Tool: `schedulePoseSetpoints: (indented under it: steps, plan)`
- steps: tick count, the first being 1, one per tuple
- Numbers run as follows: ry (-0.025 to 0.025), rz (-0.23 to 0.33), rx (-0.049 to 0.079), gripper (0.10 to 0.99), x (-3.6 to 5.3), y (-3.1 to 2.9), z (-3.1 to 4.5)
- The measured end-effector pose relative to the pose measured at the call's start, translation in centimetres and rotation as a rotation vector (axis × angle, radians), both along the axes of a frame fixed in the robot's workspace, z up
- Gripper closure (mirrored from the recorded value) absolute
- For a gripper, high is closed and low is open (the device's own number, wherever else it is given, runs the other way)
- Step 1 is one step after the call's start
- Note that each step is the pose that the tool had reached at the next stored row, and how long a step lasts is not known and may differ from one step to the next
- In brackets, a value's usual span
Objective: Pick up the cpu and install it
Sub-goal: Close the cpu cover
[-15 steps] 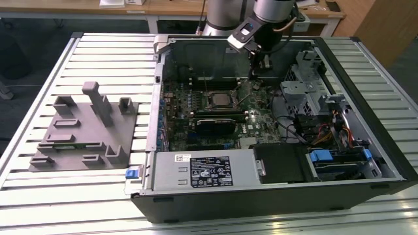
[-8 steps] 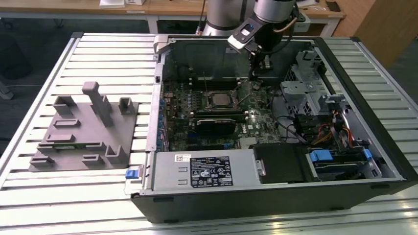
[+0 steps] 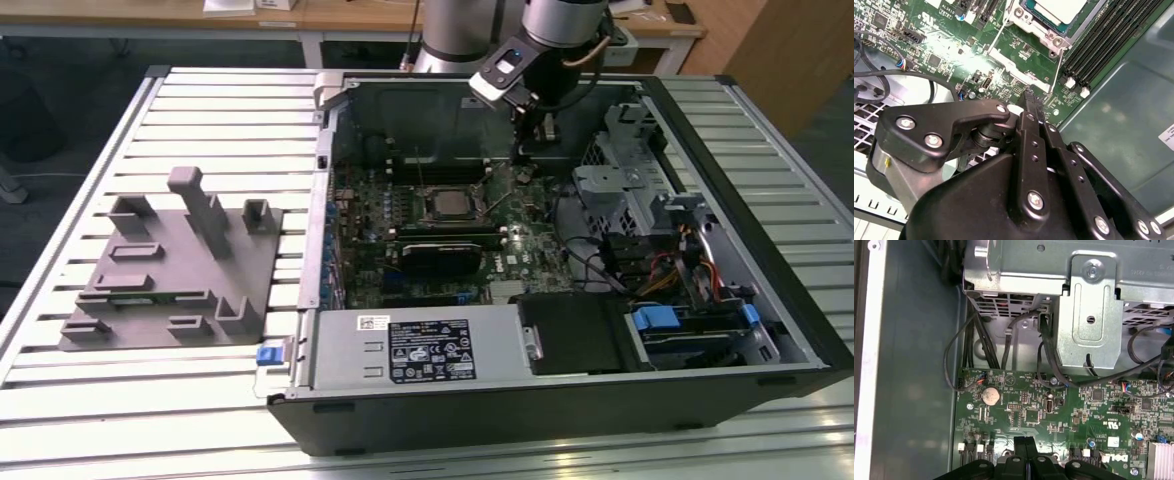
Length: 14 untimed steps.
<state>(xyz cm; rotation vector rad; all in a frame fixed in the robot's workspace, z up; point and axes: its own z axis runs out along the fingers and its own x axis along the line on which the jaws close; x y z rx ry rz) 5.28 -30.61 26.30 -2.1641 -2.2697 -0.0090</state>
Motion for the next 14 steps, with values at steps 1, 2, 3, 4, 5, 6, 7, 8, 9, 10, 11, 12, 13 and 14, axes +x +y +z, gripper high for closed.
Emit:
schedulePoseSetpoints:
  steps: [1, 2, 3, 4, 5, 6, 7, 8, 9, 10, 11, 12, 13, 14]
  plan:
    - [-0.0001, 0.000, 0.000, 0.980, 0.00, -0.01, -0.03]
    - [0.0000, 0.000, 0.000, 0.980, 0.01, -0.02, -0.06]
    - [0.0000, 0.000, 0.000, 0.980, 0.02, -0.04, -0.09]
    - [0.0000, 0.000, 0.000, 0.980, 0.03, -0.07, -0.12]
    - [0.0000, 0.000, 0.000, 0.980, 0.04, -0.08, -0.16]
    - [-0.0001, 0.000, 0.000, 0.980, 0.06, -0.09, -0.20]
    - [0.0000, 0.000, 0.000, 0.980, 0.07, -0.11, -0.23]
    - [0.0000, 0.000, 0.000, 0.980, 0.09, -0.13, -0.26]
    - [0.0000, 0.000, 0.000, 0.980, 0.11, -0.15, -0.29]
    - [0.0000, 0.000, 0.000, 0.980, 0.13, -0.18, -0.30]
    - [0.0000, 0.000, 0.000, 0.980, 0.14, -0.22, -0.31]
    - [0.0000, 0.000, 0.000, 0.980, 0.15, -0.25, -0.32]
    - [0.0000, 0.000, 0.000, 0.980, 0.16, -0.29, -0.33]
    - [0.0000, 0.000, 0.000, 0.980, 0.16, -0.33, -0.34]
